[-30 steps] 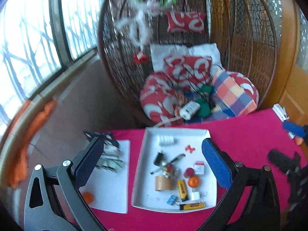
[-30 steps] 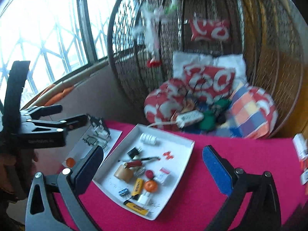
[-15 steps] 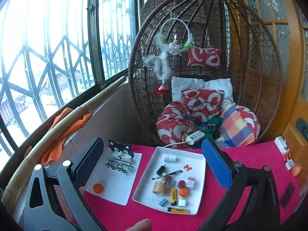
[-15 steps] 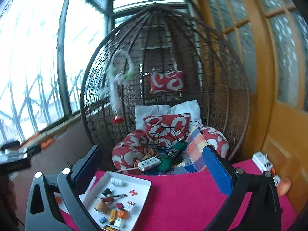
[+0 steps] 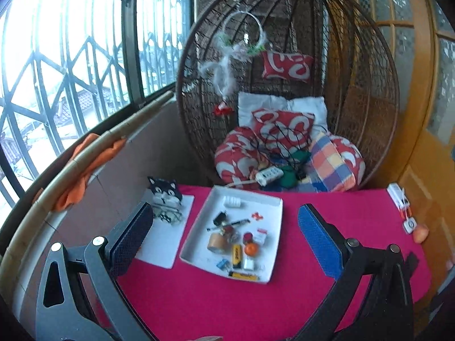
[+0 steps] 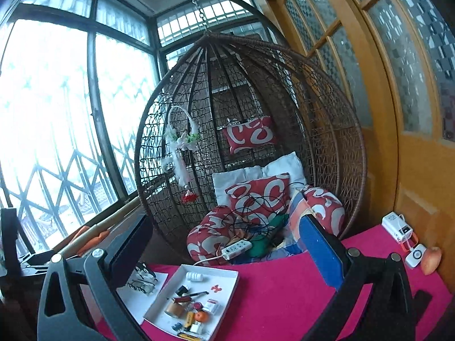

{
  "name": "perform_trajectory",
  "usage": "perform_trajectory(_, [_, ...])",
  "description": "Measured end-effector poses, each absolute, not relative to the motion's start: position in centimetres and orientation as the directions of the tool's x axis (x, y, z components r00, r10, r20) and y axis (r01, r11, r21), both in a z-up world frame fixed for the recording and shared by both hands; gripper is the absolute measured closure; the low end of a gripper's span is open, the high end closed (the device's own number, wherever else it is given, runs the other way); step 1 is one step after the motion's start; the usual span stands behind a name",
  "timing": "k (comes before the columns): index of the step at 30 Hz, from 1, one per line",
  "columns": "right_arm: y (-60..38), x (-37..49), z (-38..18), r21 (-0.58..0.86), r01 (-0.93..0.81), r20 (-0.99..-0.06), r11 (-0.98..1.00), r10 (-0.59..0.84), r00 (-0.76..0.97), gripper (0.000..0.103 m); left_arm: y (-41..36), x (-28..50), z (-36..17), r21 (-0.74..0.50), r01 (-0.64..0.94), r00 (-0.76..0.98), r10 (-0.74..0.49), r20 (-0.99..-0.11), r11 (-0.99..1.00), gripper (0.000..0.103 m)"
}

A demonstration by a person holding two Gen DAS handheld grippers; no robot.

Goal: Organize rigid objects

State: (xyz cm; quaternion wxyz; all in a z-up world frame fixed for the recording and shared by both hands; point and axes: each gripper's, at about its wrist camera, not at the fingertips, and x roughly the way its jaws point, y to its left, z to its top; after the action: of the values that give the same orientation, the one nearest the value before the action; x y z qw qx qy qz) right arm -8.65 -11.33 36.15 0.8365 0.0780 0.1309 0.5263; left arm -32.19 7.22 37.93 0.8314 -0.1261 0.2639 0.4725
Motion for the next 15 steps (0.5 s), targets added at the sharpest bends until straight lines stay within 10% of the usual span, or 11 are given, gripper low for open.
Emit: perform_trajectory(15, [-11.6, -9.7, 34.1, 0.216, -0.861, -0.251, 0.46, 0.878, 0.407, 0.0, 5.1, -30.5, 34.5, -0.007, -0.841, 0.417, 0.638, -0.647, 0.542, 0.0])
